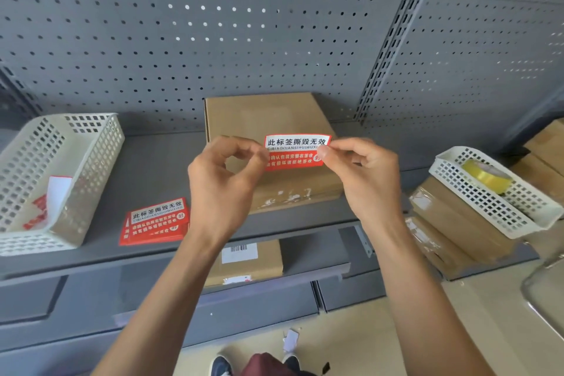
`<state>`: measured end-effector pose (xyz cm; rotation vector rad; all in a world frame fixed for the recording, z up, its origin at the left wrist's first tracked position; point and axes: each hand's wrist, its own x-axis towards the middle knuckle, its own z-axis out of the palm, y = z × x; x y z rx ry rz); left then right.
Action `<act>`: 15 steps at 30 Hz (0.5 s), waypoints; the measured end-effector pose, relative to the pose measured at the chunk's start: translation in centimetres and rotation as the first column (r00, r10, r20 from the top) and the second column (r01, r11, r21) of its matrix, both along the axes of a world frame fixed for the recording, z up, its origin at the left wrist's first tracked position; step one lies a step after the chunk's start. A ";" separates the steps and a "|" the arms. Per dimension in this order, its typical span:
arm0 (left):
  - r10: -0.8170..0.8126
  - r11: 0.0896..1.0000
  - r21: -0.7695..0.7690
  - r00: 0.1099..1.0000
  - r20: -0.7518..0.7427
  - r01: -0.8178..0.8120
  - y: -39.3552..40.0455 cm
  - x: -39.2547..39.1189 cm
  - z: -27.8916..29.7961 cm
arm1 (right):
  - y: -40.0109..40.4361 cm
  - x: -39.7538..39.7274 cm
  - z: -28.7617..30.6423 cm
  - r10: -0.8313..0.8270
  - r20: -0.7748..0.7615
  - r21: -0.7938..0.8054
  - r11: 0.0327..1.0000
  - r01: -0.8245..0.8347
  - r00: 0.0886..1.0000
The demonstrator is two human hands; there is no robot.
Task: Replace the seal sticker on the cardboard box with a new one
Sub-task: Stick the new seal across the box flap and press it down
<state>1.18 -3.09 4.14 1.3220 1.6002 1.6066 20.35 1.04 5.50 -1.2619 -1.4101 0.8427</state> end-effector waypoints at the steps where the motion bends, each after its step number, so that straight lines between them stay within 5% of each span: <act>1: 0.008 1.000 0.000 1.000 -0.008 -0.008 -0.1 0.1 0.0 | 0.0 0.1 -0.1 0.001 0.007 0.001 1.000 -0.001 1.000; 15: 0.184 0.978 -0.056 0.954 -0.236 -0.202 -3.8 2.2 -4.1 | -2.7 1.0 -4.8 0.073 0.097 -0.018 0.997 -0.071 0.993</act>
